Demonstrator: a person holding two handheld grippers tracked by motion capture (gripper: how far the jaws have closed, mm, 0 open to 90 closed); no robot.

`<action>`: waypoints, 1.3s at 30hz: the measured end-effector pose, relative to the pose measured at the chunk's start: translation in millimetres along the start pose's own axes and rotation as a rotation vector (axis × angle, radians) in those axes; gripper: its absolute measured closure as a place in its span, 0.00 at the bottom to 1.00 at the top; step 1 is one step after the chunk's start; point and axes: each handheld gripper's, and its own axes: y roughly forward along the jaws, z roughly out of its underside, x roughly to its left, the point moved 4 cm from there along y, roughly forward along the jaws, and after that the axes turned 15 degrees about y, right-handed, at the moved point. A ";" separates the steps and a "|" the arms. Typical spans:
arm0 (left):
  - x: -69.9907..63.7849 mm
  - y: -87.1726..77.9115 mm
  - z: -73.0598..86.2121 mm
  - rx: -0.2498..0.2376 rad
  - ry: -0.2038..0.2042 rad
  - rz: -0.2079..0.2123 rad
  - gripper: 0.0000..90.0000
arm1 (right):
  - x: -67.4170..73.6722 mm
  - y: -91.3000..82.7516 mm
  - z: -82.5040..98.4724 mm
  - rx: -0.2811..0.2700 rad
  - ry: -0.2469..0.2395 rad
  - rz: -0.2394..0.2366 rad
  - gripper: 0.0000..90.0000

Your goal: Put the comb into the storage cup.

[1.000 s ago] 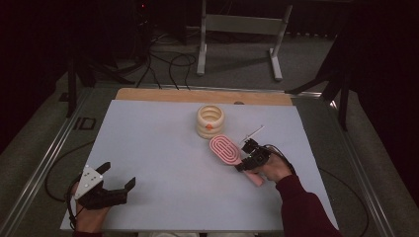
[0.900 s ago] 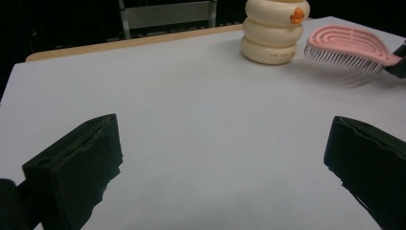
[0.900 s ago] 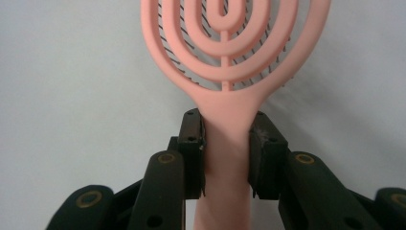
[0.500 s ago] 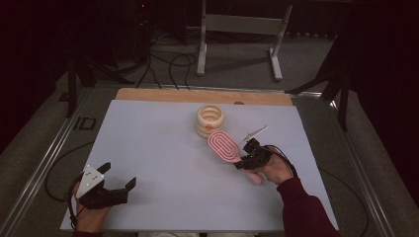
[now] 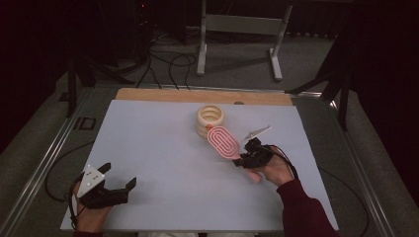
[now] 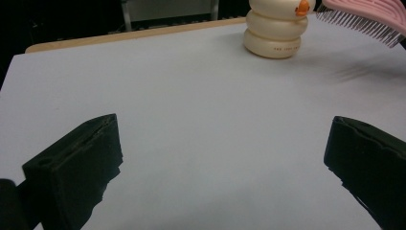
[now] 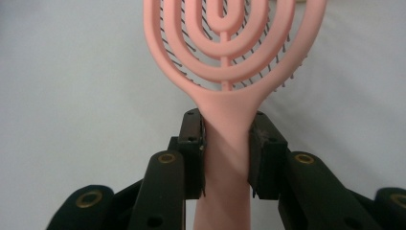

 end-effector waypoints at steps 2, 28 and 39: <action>0.1 0.0 0.0 0.000 -0.001 -0.001 0.00 | 1.0 -0.4 -0.5 -0.014 0.003 -0.007 0.79; 1.0 1.0 0.7 0.017 -0.010 -0.010 0.00 | 18.8 -7.9 -7.2 -0.171 -0.008 -0.037 0.79; 0.5 3.7 0.2 0.029 -0.008 -0.006 0.00 | 23.7 -8.0 -8.1 -0.218 -0.013 -0.045 0.79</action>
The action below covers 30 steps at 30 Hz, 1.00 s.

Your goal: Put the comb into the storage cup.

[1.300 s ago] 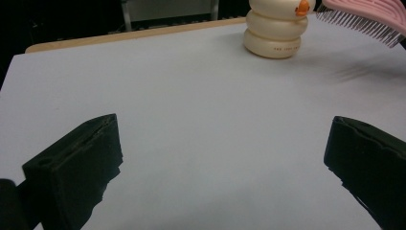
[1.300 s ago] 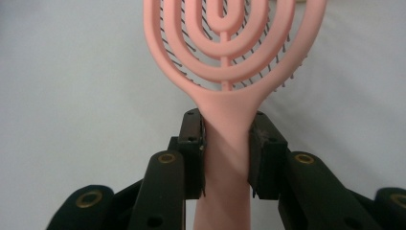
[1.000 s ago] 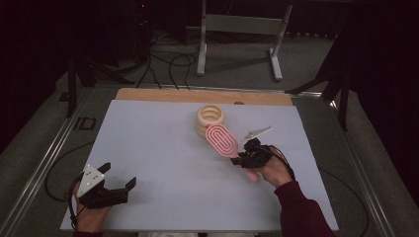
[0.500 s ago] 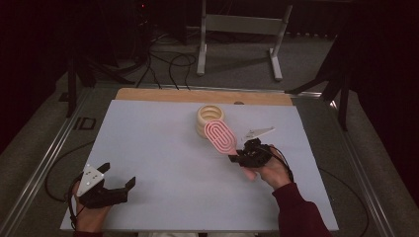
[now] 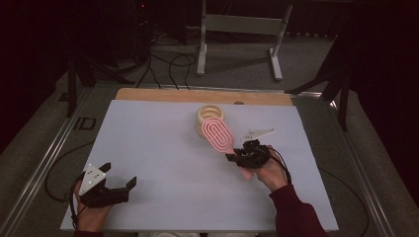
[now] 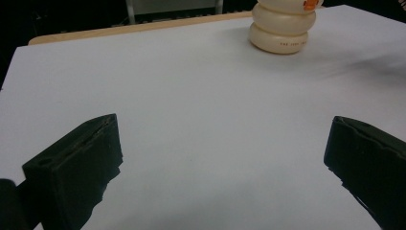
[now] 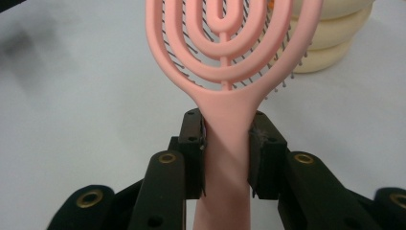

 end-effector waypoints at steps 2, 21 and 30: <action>-0.8 0.7 -0.5 0.000 0.001 0.002 0.00 | 0.3 0.2 0.2 -0.009 0.002 -0.001 0.79; -3.0 4.3 -2.4 0.008 0.006 0.009 0.00 | 9.7 0.1 -3.0 -0.091 0.003 -0.013 0.79; -2.4 2.9 -5.7 -0.001 -0.003 0.009 0.00 | 17.3 1.6 -6.3 -0.129 -0.010 -0.042 0.79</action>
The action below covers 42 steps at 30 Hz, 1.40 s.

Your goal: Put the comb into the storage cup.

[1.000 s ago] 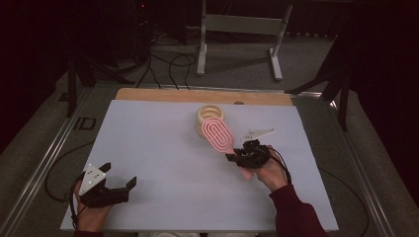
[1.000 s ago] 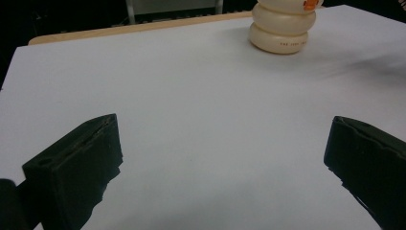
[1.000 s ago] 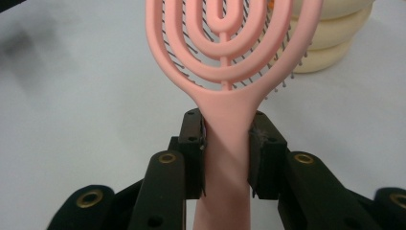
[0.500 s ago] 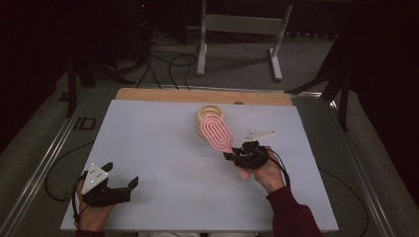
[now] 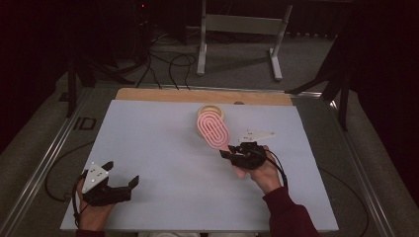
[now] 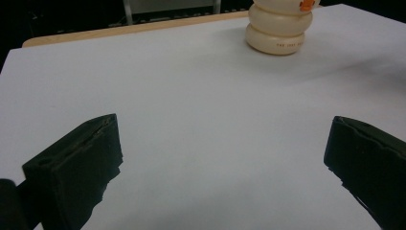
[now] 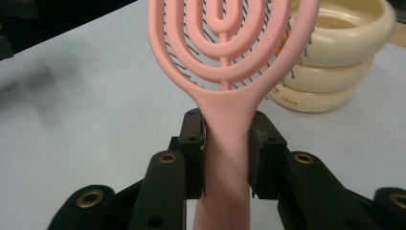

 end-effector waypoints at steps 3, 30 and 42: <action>-0.3 0.2 -1.0 -0.002 0.001 0.001 0.00 | 2.5 1.8 -0.2 -0.003 -0.016 -0.009 0.79; -8.7 13.2 -56.0 -0.034 0.073 0.069 0.00 | 13.2 11.6 -5.8 -0.053 -0.006 -0.055 0.79; -16.3 31.7 -82.6 -0.049 0.069 0.130 0.00 | 17.4 9.6 -9.3 -0.082 0.005 -0.075 0.79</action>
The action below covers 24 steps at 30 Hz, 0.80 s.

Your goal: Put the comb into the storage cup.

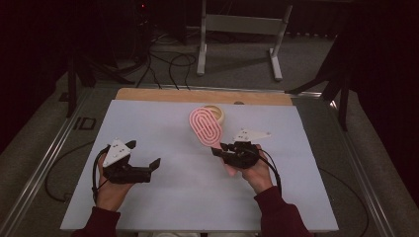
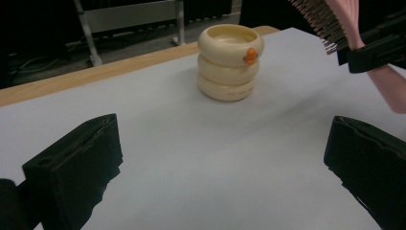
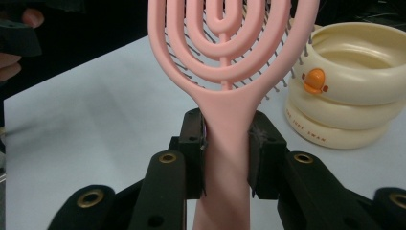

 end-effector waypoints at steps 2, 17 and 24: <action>-0.1 3.6 -3.6 -0.007 -0.004 0.005 0.00 | 0.7 0.1 -0.2 -0.002 -0.001 -0.002 0.79; -5.2 27.6 -27.0 -0.041 -0.030 0.055 0.00 | 5.1 2.1 -1.2 -0.023 0.001 -0.015 0.80; -15.4 42.0 -40.0 -0.038 -0.014 0.094 0.00 | 6.7 3.2 -1.7 -0.030 0.000 -0.022 0.80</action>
